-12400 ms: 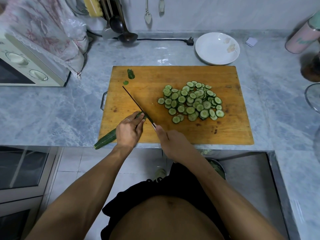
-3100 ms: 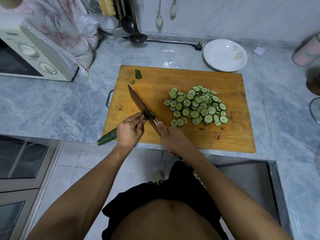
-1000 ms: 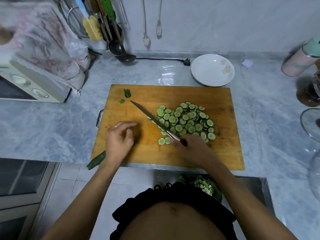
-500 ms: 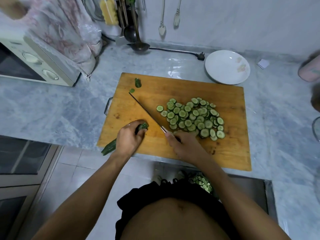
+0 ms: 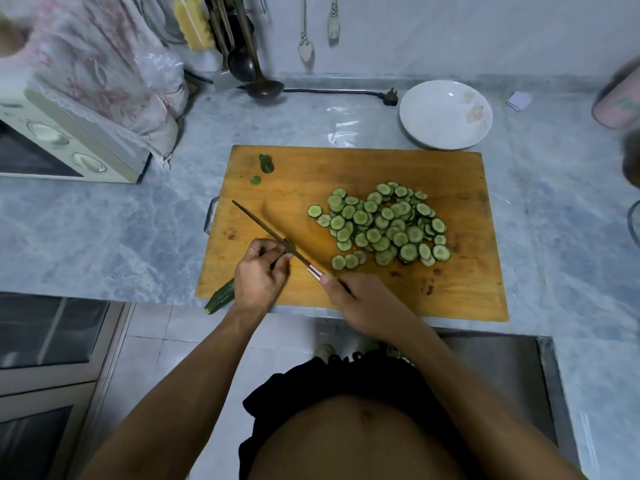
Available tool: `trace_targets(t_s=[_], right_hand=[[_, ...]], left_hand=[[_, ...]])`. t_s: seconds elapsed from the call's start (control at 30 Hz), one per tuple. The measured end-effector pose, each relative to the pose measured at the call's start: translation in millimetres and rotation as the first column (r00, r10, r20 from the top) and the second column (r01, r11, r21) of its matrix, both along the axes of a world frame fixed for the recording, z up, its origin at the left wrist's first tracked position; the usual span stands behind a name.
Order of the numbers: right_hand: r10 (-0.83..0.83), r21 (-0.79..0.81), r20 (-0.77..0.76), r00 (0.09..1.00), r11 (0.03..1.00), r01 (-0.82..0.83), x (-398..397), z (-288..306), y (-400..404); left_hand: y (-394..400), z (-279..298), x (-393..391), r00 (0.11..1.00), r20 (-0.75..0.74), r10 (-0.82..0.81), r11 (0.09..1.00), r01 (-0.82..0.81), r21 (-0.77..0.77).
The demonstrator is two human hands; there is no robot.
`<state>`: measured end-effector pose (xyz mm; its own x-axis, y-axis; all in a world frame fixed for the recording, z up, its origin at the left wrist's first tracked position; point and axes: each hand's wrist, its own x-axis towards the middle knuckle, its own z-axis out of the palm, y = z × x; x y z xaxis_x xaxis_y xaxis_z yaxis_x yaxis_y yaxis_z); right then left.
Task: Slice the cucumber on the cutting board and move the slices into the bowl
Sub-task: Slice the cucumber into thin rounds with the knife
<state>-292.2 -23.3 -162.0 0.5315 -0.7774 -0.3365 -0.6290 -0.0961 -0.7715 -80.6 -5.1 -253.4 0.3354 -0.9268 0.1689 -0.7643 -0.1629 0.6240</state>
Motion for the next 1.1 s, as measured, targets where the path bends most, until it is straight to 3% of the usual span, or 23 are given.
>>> trace_targets(t_s=[0.2,0.73,0.97,1.1], right_hand=[[-0.055,0.119,0.042,0.998,0.992,0.049,4.1,0.2,2.2],[0.034,0.167,-0.055,0.998,0.986,-0.024,25.3,7.5,-5.0],[-0.047,0.221,-0.019,0.999,0.974,0.050,39.1,-2.3,-6.9],[-0.072,0.173,-0.003,0.997,0.982,0.072,39.9,-14.7,-3.4]], left_hand=[[-0.8,-1.9,0.5,1.000,-0.003,0.015,1.000,-0.015,0.017],[-3.4,-6.5,-3.5,0.997,-0.027,0.069,0.996,-0.071,-0.046],[-2.9,-7.8,-5.8,0.998,-0.021,0.059,0.994,-0.061,-0.089],[-2.9,-8.8,-4.9,0.998,-0.009,0.057,0.995,-0.057,-0.082]])
